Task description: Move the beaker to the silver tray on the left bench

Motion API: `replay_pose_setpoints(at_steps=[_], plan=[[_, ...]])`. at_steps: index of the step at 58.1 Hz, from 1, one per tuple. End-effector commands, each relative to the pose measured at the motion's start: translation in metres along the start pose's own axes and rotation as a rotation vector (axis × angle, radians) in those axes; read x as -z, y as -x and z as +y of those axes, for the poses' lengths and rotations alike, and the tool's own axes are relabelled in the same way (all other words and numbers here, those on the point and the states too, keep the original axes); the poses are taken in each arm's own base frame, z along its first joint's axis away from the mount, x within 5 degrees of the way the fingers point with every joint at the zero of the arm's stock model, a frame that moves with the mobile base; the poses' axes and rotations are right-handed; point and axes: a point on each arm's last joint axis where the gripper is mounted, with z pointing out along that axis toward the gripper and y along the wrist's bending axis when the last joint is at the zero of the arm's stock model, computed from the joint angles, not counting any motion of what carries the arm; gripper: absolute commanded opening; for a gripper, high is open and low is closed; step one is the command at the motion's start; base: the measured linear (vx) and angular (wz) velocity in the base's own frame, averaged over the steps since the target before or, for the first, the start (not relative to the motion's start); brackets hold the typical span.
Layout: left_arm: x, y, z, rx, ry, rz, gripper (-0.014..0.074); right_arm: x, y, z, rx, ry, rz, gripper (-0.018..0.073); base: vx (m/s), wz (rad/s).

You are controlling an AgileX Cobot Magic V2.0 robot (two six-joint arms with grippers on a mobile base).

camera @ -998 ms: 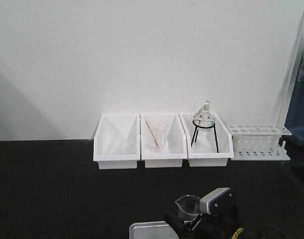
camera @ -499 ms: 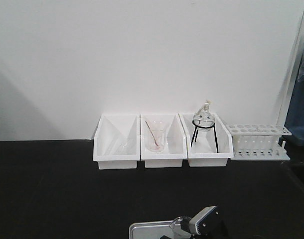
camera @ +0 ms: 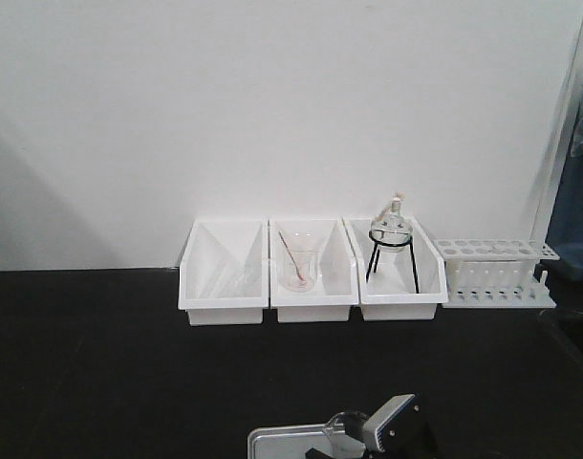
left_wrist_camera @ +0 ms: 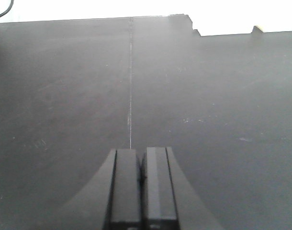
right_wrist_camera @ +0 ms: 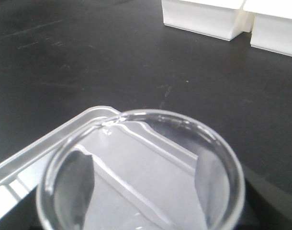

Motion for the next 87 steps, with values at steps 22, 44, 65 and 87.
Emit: replay_pose_setpoints(at_steps=[22, 44, 65, 87], plan=[[-0.002, -0.001, -0.001, 0.001, -0.007, -0.065, 0.0001, 0.003, 0.035, -0.004, 0.034, -0.017, -0.166, 0.0624, 0.0, 0.0], [-0.002, -0.001, -0.001, 0.001, -0.007, -0.065, 0.0001, 0.036, 0.114, 0.0, 0.103, -0.071, -0.356, 0.0587, 0.0, 0.0], [-0.002, -0.001, -0.001, 0.001, -0.007, -0.065, 0.0001, 0.144, 0.186, 0.009, -0.05, -0.45, 0.005, -0.0017, 0.0, 0.0], [-0.002, -0.001, -0.001, 0.001, -0.007, -0.065, 0.0001, 0.289, 0.198, 0.055, -0.092, -0.742, 0.117, -0.0008, 0.0, 0.0]])
